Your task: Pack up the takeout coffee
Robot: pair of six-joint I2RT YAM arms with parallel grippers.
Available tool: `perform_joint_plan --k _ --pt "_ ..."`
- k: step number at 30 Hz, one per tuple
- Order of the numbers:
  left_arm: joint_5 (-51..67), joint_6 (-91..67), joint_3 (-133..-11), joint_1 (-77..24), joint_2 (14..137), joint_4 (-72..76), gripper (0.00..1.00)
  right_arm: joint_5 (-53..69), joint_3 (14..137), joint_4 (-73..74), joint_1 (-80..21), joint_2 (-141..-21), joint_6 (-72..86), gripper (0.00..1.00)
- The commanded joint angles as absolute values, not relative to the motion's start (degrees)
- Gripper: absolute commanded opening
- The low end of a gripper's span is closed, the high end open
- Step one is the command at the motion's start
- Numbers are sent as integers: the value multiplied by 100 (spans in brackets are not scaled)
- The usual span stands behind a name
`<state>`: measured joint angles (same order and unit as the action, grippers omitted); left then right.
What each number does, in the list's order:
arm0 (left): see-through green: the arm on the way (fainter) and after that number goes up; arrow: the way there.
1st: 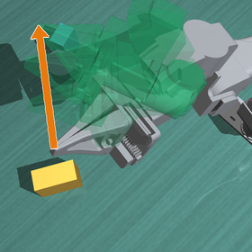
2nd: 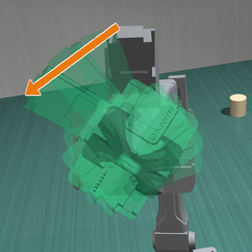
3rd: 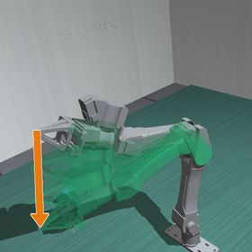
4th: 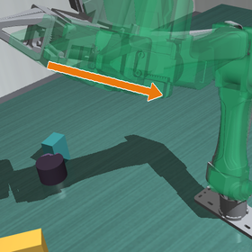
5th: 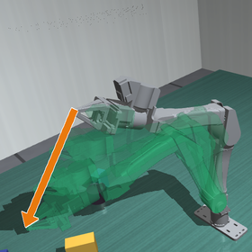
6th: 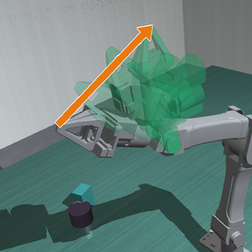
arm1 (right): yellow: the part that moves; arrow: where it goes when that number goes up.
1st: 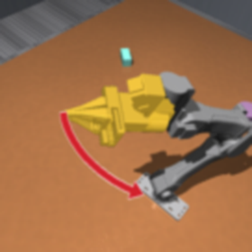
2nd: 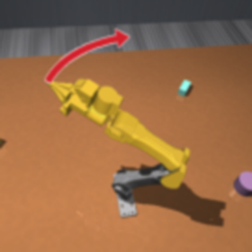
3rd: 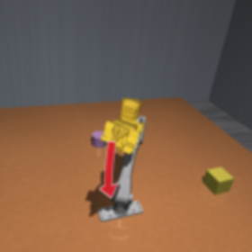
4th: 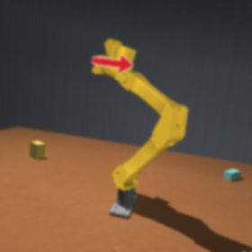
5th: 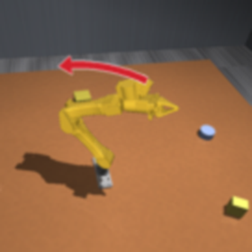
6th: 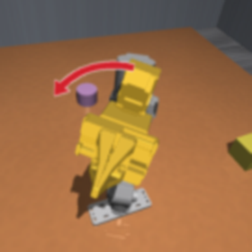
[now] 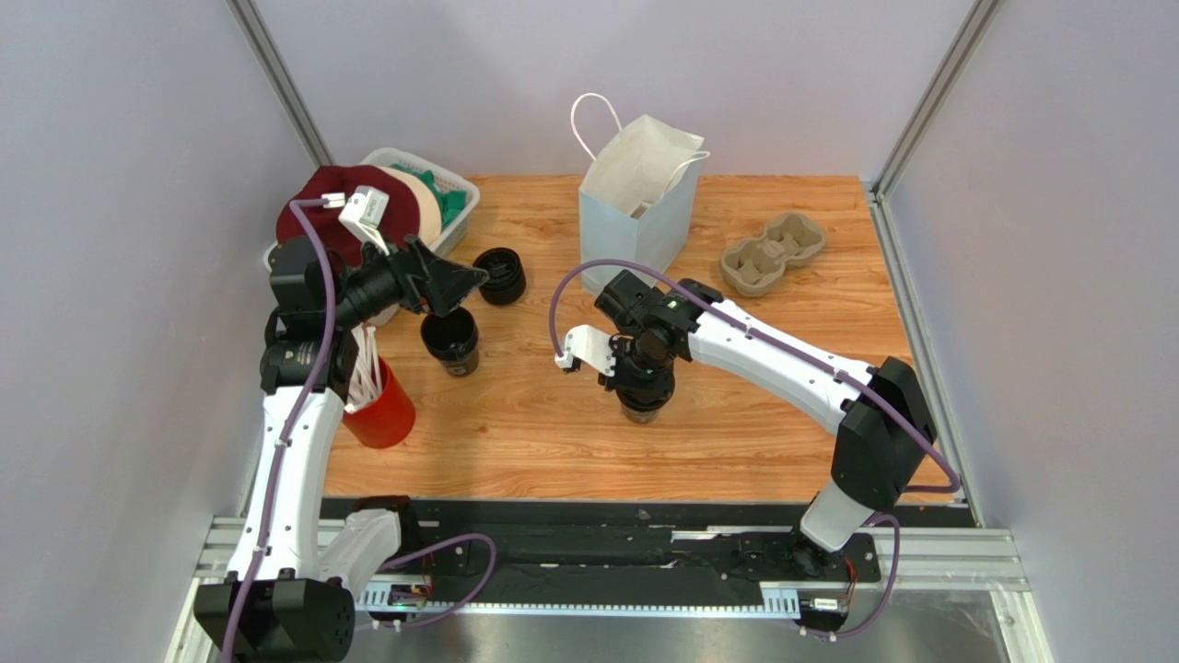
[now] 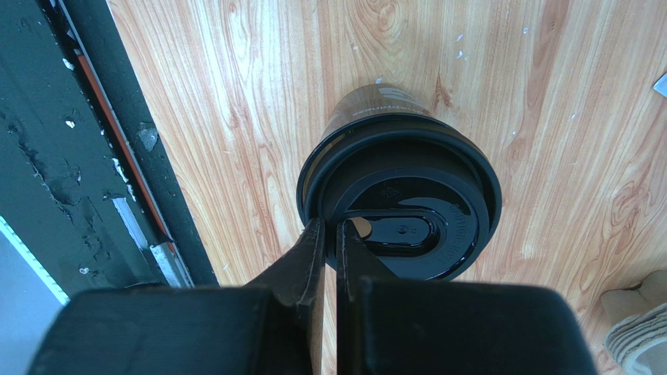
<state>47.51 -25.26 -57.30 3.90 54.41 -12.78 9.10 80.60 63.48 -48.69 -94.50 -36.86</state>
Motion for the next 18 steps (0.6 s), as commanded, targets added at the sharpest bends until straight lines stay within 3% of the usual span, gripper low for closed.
perform_joint_plan --k 1,18 --pt "4816 -2549 -5687 457 5344 -1046 96 984 8086 6196 -4904 -9325 -3665 0" --pt "4834 -2566 -5669 466 5361 -1028 96 958 8051 6161 -4931 -9360 -3683 0"
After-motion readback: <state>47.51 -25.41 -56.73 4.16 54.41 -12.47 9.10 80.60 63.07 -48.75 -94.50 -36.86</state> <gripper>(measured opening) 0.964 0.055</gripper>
